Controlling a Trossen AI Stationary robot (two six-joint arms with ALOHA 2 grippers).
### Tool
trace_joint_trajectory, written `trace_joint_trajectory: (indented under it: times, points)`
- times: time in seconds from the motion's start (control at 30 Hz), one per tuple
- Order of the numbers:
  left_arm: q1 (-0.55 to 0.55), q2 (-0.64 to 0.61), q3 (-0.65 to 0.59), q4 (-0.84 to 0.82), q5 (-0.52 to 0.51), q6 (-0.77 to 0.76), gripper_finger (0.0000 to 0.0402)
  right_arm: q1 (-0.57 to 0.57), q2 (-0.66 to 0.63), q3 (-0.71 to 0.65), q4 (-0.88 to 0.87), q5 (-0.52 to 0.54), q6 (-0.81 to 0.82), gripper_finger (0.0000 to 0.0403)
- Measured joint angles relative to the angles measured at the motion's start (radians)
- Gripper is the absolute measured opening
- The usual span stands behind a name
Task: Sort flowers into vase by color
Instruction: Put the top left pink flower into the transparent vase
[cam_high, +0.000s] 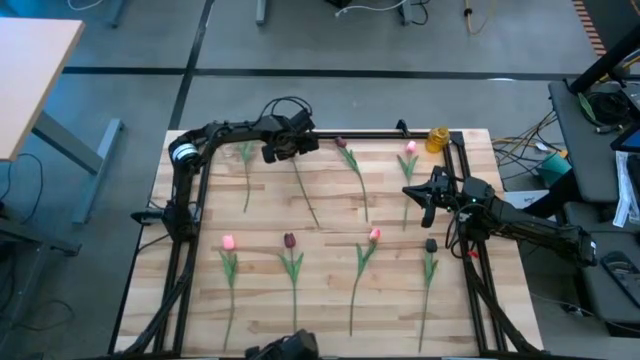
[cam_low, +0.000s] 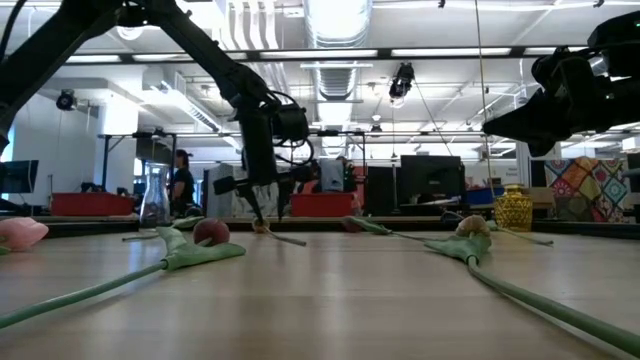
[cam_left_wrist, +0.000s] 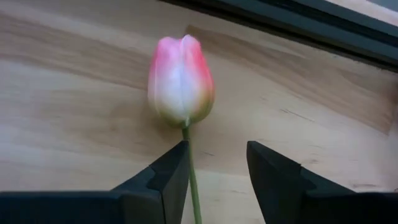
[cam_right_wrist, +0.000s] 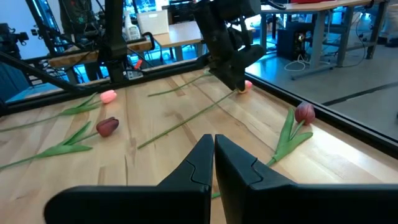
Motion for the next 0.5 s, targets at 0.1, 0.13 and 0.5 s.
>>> trace_joint_trajectory:
  times: [0.1,0.13,0.5]
  points:
    - [0.0,0.0,-0.003,-0.015,0.01,-0.013,0.0146,0.0,0.0,0.0,0.0,0.0,0.0,0.0009]
    - [0.0,0.0,-0.003,-0.013,0.009,-0.013,0.0146,0.0,0.0,0.0,0.0,0.0,0.0,0.0009]
    - [0.028,0.0,-0.022,0.015,-0.033,0.058,0.0101,0.0,0.0,0.0,0.0,0.0,0.0,0.0009]
